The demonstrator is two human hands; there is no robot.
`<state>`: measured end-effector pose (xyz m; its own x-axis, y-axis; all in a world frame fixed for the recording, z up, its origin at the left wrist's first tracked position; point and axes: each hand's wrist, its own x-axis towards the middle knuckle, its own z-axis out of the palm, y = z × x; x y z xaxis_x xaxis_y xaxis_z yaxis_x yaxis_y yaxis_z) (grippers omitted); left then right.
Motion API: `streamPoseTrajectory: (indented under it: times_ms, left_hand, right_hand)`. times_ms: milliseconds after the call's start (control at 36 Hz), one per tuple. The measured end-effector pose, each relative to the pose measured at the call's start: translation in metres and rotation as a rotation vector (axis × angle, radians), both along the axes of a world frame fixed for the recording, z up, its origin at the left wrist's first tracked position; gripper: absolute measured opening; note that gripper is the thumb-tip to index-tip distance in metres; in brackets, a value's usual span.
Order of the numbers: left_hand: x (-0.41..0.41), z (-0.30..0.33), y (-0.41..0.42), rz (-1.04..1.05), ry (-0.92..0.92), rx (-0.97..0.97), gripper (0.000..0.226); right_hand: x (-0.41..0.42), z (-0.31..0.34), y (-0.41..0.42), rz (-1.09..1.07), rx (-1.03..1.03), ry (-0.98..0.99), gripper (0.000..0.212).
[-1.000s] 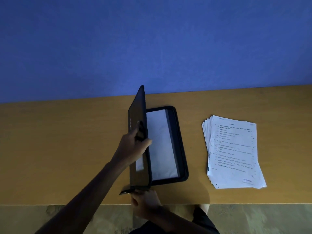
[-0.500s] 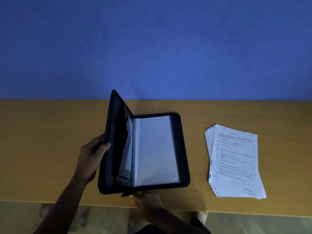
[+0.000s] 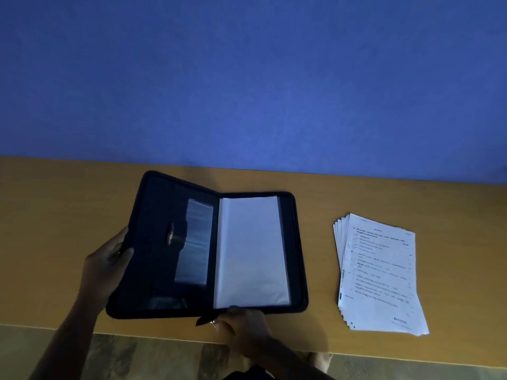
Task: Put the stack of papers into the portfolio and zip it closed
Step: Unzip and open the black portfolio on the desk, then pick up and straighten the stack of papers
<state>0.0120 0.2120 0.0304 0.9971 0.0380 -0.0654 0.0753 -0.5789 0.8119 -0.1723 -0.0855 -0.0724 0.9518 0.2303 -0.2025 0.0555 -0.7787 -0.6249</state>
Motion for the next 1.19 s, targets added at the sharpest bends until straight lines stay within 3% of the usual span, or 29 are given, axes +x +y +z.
streamPoseTrajectory:
  times_ms: [56,167,306,417,556,889,1083,1194]
  left_hand:
    - [0.002,-0.012,0.005,0.044,0.013,0.071,0.053]
    - [0.003,-0.032,0.005,0.099,0.099,0.196,0.052]
    - [0.005,-0.066,-0.004,0.057,0.224,0.314,0.054]
    - [0.001,-0.101,-0.015,0.009,0.306,0.469,0.079]
    - [-0.006,-0.128,-0.017,0.001,0.333,0.517,0.101]
    - [-0.003,-0.14,-0.021,0.026,0.395,0.571,0.098]
    - [-0.022,-0.101,-0.07,0.156,0.28,0.604,0.1]
    - [-0.05,-0.08,-0.124,0.11,0.083,0.555,0.089]
  right_hand:
    - [0.004,0.003,-0.009,-0.075,-0.01,-0.025,0.034]
    - [0.011,0.006,-0.034,-0.209,-0.035,-0.141,0.016]
    - [0.017,0.004,-0.067,-0.306,-0.221,-0.179,0.035]
    - [0.017,0.003,-0.083,-0.304,-0.266,-0.165,0.042]
    - [0.017,-0.004,-0.084,-0.275,-0.287,-0.164,0.043]
    - [0.019,-0.006,-0.088,-0.271,-0.234,-0.126,0.045]
    - [0.011,0.004,-0.112,-0.271,-0.132,-0.191,0.042]
    - [0.001,0.011,-0.143,-0.31,-0.102,-0.209,0.04]
